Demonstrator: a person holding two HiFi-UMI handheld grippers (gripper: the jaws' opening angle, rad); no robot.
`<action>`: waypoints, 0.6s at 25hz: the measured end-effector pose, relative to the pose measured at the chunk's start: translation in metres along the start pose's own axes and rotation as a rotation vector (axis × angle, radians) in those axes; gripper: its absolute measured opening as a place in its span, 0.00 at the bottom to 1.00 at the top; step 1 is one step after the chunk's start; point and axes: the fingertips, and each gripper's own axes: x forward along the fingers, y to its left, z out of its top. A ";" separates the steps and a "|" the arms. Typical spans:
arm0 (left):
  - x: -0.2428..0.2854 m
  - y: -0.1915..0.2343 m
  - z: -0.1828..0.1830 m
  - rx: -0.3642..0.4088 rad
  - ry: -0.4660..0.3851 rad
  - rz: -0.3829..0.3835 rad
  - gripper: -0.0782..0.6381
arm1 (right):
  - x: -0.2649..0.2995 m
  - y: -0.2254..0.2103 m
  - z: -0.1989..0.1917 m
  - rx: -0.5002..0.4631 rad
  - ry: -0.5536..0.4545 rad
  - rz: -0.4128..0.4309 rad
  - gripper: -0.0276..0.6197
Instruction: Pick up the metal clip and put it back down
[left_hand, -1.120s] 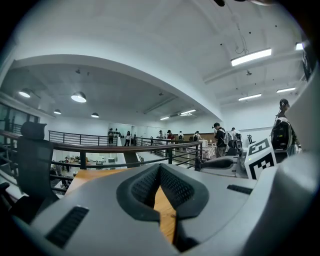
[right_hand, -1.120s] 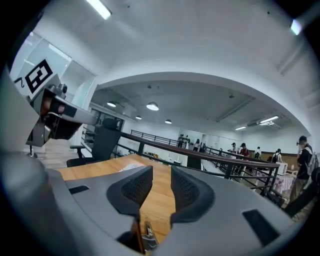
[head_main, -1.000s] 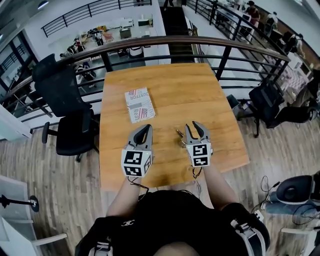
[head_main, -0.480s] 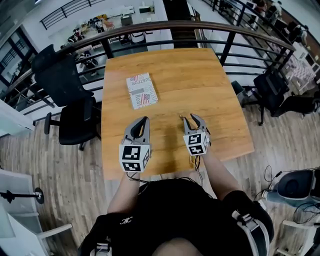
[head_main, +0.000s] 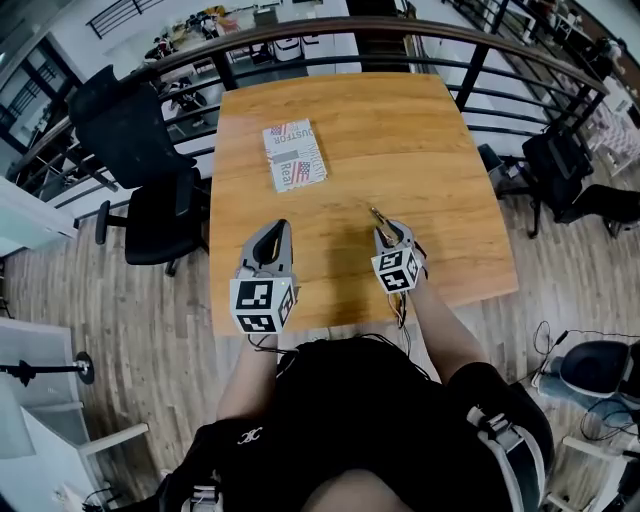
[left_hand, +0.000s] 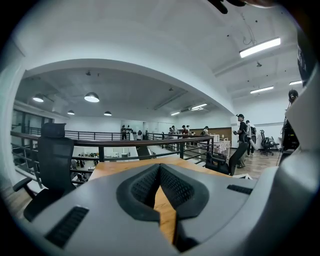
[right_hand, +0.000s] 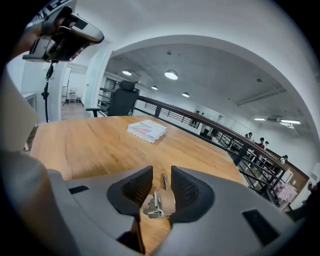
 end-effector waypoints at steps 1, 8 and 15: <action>0.000 0.001 -0.002 -0.004 0.001 0.005 0.13 | 0.003 0.001 -0.007 -0.002 0.014 0.004 0.25; -0.002 0.009 -0.009 -0.015 0.014 0.024 0.13 | 0.017 0.009 -0.038 -0.013 0.096 0.020 0.25; -0.004 0.015 -0.011 -0.017 0.018 0.039 0.13 | 0.026 0.006 -0.067 -0.061 0.217 -0.015 0.24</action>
